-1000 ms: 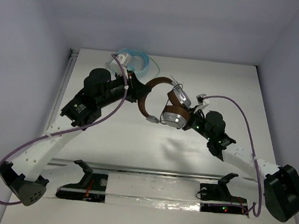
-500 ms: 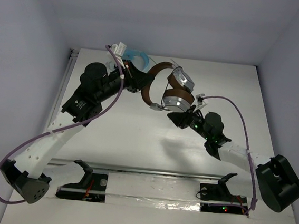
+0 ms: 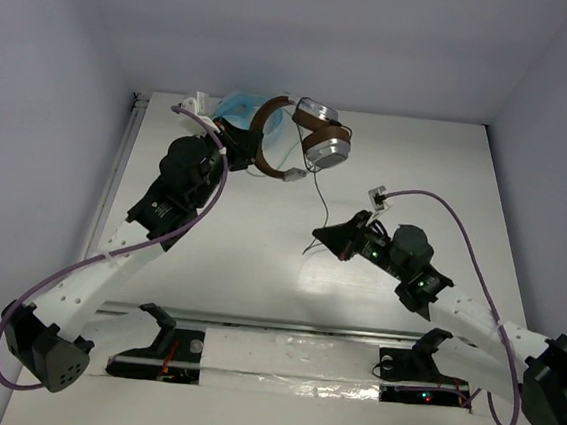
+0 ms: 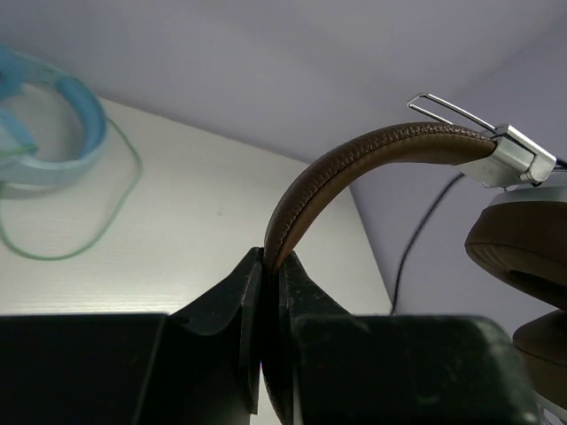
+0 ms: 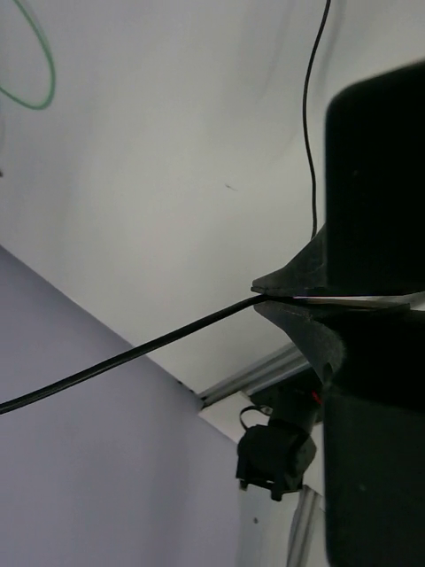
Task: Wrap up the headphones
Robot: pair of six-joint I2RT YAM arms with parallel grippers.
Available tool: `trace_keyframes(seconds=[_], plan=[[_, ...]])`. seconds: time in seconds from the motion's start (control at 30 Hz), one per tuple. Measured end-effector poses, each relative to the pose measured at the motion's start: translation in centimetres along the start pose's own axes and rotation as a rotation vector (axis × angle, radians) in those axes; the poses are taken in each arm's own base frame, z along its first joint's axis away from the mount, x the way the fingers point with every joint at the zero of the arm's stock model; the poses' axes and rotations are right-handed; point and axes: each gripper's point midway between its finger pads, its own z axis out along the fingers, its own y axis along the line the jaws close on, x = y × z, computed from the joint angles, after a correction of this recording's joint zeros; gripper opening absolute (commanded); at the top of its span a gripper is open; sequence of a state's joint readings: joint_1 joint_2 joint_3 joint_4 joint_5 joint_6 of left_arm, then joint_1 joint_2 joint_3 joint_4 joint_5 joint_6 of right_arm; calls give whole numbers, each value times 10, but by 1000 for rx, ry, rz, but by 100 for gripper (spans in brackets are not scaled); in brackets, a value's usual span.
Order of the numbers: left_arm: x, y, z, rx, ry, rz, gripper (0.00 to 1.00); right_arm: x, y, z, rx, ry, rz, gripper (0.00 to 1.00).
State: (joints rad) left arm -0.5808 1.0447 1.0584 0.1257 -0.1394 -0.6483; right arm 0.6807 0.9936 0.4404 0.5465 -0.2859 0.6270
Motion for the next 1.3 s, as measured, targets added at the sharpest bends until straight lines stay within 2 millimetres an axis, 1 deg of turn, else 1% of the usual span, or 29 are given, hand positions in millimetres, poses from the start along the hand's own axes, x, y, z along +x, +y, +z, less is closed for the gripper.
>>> trace_keyframes(seconds=[0.17,0.3,0.37,0.47,0.53,0.67,0.8,0.87,0.9,0.97,1.07,1.17,1.3], plan=[[-11,33,4,-149,-103,32,0,22,5,-12,57,110,6,0],[-12,61,8,-267,-152,78,0,27,11,-21,95,168,7,0],[-7,73,11,-311,-158,94,0,26,17,-23,101,191,5,0],[5,88,16,-357,-144,110,0,29,22,-22,110,233,9,0],[12,96,21,-377,-133,119,0,37,24,-21,117,277,12,0],[21,108,25,-429,-127,152,0,52,33,-21,139,366,1,0],[34,125,23,-497,-110,217,0,44,47,-24,146,393,-16,0],[42,134,22,-542,-94,260,0,38,56,-24,138,398,-27,0],[50,138,22,-559,-80,282,0,36,59,-24,138,405,-35,0],[68,146,18,-589,-46,329,0,34,62,-24,142,422,-51,0],[99,155,7,-623,29,412,0,37,61,-24,171,474,-82,0],[124,156,-8,-631,105,488,0,37,57,-26,214,519,-118,0],[153,152,-25,-607,207,553,0,22,52,-26,279,523,-177,0]])
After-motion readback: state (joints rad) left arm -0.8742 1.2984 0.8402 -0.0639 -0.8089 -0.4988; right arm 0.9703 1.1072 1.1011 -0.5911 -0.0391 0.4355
